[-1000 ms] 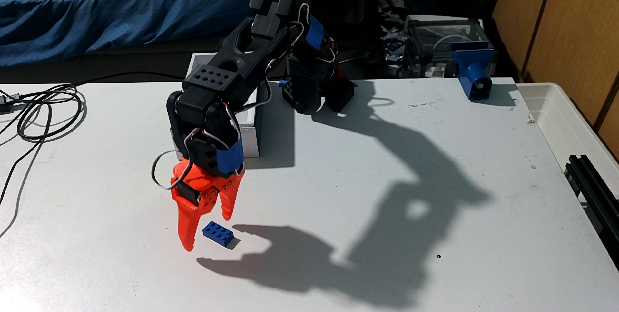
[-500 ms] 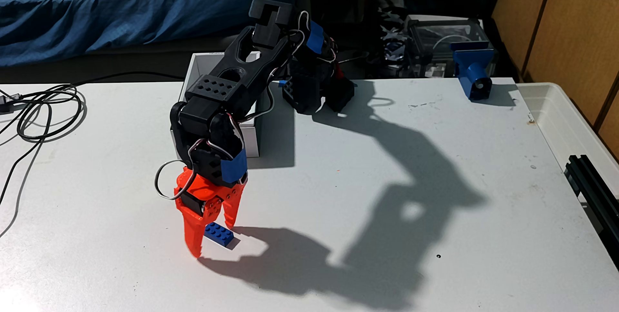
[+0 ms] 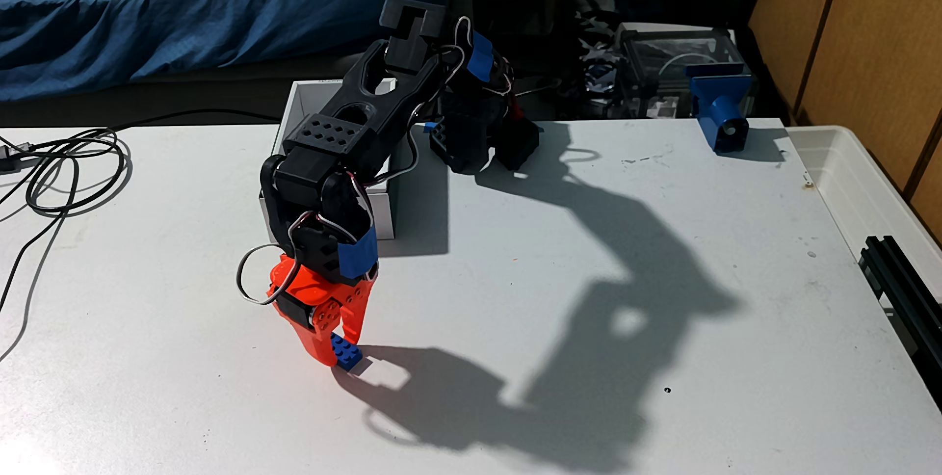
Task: Grab the blue brick and place in box
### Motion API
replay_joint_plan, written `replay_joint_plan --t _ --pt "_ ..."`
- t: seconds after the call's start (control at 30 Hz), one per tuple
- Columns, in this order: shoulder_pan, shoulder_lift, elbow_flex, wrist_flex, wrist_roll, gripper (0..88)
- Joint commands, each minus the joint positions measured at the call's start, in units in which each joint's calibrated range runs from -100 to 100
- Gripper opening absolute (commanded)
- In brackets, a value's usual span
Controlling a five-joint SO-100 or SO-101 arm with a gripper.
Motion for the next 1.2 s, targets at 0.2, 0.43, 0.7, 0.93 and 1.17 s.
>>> replay_joint_plan --t 0.2,0.43,0.7,0.93,1.17 --pt "5.2 -6.3 -14.1 15.8 0.3 0.7" --pt "11.7 -12.8 -12.4 16.2 0.3 0.9" --pt "16.0 -20.0 -2.7 16.2 3.2 0.9" --pt "16.5 -29.8 11.1 16.2 6.0 1.0" --pt "17.3 -42.4 25.3 16.1 9.1 1.0"
